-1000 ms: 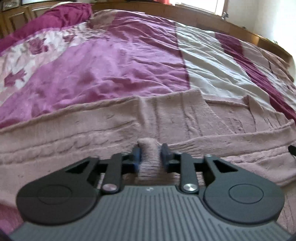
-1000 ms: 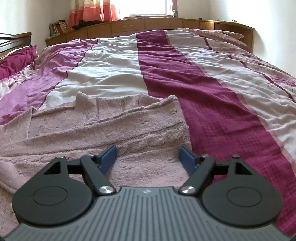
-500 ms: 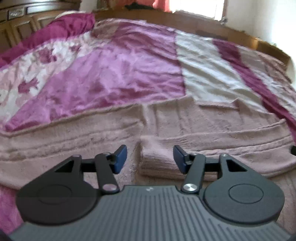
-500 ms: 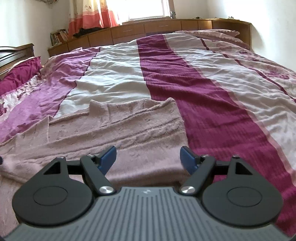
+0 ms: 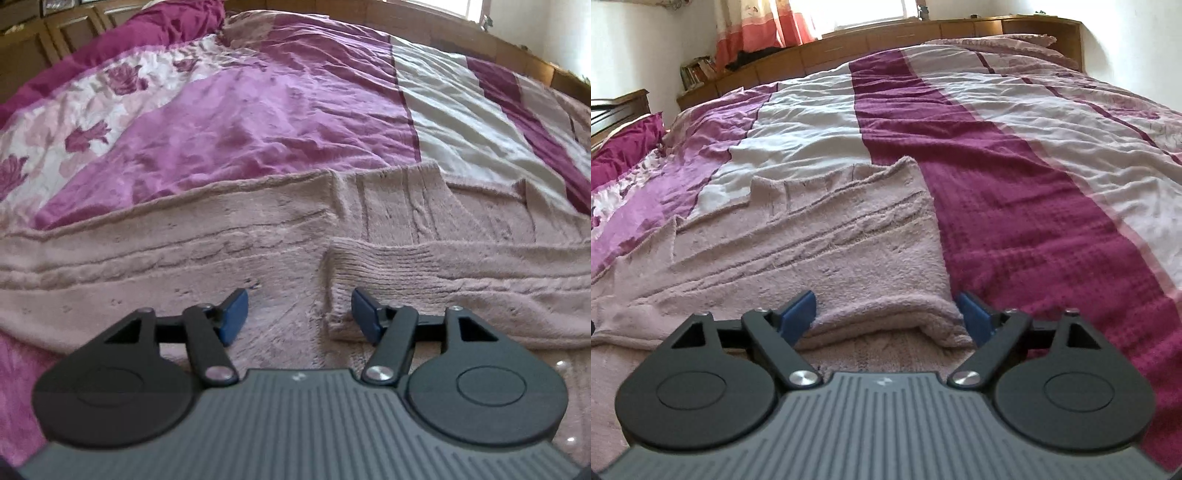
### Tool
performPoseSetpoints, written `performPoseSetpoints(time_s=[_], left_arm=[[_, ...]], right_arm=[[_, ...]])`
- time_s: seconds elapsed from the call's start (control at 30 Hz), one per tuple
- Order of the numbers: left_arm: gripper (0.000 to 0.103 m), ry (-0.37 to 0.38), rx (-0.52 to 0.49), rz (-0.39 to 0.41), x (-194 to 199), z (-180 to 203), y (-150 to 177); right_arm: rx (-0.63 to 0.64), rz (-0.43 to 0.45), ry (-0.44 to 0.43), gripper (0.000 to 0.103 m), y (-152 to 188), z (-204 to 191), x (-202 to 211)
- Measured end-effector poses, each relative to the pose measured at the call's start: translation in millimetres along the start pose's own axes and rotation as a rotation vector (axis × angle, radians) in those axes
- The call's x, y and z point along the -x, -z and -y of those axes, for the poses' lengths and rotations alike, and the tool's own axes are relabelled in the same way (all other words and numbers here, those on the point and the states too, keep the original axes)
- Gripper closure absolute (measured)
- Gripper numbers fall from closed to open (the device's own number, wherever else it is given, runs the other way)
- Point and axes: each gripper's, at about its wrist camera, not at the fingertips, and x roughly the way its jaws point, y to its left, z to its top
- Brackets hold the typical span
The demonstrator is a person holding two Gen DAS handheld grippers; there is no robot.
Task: Fold small clothes
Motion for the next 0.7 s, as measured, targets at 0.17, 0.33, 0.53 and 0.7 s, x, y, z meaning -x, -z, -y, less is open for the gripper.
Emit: performPoseSetpoints(time_s=[0.17, 0.33, 0.53, 0.7], left_arm=[[0.040, -0.005, 0.018, 0.017, 25.3, -16.7, -3.8], [0.040, -0.031, 0.031, 0.033, 52.9, -40.5, -1.0], [0.040, -0.074, 0.116, 0.024, 75.2, -78.9, 9.3], [0.040, -0.102, 0.190, 0.012, 85.8, -104.6, 20.7]], right_arm=[[-0.034, 0.023, -0.010, 0.015, -3.6, -2.3, 24.2], [-0.025, 0.039, -0.062, 0.014, -4.3, -13.8, 55.6], [0.017, 0.040, -0.132, 0.014, 0.1, -38.1, 87.6], [0.037, 0.019, -0.190, 0.014, 8.0, -56.0, 104.7]])
